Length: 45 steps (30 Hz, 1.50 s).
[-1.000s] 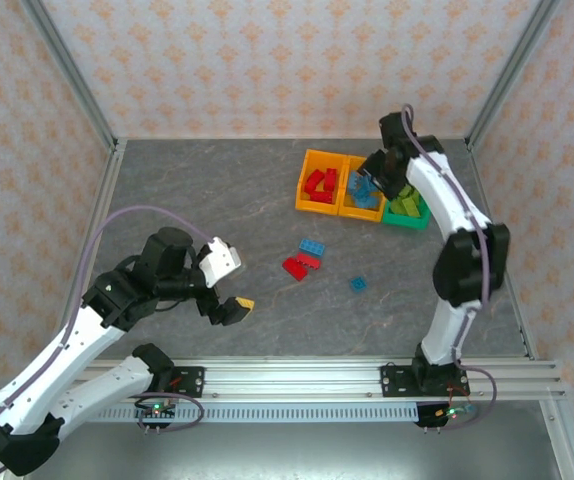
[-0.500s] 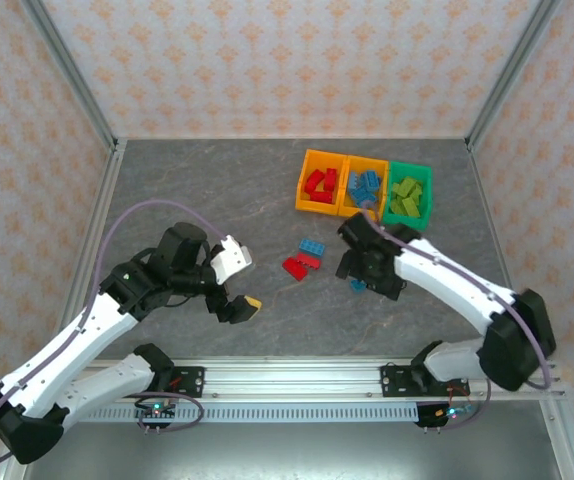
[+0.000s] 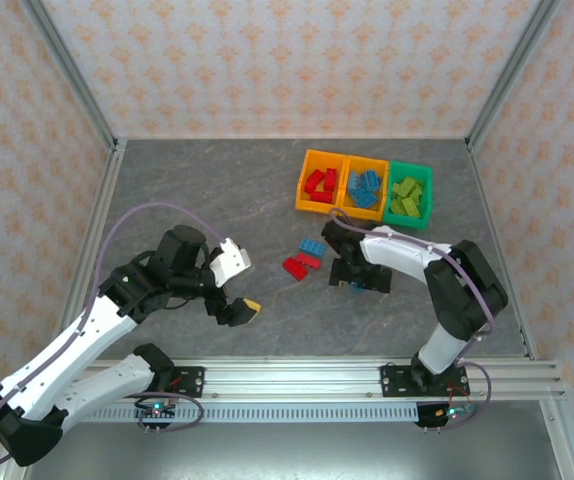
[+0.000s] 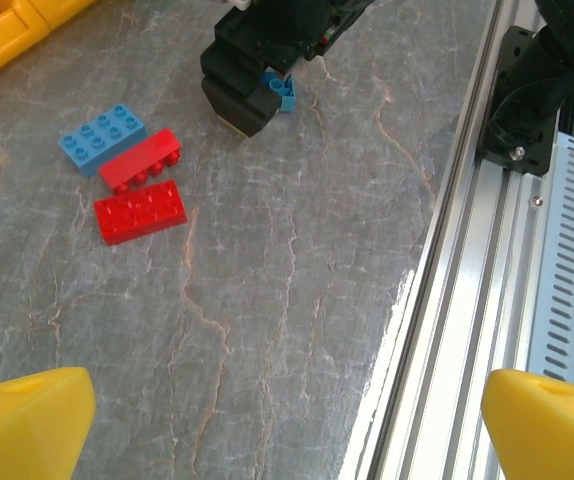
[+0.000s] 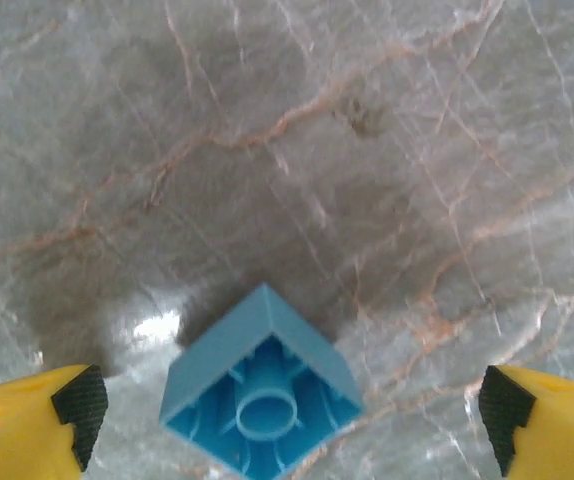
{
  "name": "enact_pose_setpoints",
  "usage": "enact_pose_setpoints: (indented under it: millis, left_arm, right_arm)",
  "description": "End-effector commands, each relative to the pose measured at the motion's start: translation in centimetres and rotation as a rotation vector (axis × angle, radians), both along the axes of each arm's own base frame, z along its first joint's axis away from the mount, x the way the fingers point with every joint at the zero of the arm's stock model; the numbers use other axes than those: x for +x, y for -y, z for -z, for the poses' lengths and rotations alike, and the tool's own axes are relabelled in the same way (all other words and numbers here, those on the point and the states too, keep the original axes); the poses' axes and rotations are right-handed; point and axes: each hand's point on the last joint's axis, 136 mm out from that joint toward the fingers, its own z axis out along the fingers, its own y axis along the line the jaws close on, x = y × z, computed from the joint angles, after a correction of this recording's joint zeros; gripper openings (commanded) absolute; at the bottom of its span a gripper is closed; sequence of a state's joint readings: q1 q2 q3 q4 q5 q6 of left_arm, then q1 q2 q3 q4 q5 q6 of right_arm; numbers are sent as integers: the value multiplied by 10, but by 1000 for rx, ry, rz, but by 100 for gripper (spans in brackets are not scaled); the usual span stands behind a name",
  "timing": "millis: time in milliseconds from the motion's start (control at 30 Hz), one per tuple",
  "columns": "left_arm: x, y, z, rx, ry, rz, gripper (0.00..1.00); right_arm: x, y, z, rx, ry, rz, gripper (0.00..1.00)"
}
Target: Sort the legos into containers by color
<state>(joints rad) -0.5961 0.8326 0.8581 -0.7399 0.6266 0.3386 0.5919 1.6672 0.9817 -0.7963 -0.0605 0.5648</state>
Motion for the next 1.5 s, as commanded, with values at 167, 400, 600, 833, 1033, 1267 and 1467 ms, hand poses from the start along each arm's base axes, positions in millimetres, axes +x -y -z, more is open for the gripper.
enact_pose_setpoints:
  millis: [167, 400, 600, 833, 1033, 1267, 1467]
  left_arm:
    - [3, 0, 4, -1, 13, -23, 100]
    - [3, 0, 8, 8, 8, -19, 100]
    - [3, 0, 10, 9, -1, -19, 100]
    - [3, 0, 10, 10, 3, -19, 100]
    - [9, 3, 7, 0, 12, -30, 100]
    - [15, -11, 13, 74, 11, -100, 100]
    - [25, -27, 3, 81, 73, -217, 100]
  right_arm:
    - [-5, -5, 28, 64, -65, -68, 60]
    - [-11, -7, 26, 105, -53, 2, 49]
    - [0, -10, 1, 154, 42, 69, 40]
    - [33, -1, -59, 214, 239, 182, 33]
    - [103, 29, -129, 265, 471, 340, 26]
    - [198, 52, -141, 180, 474, 364, 25]
    - [254, 46, -124, 139, 400, 324, 28]
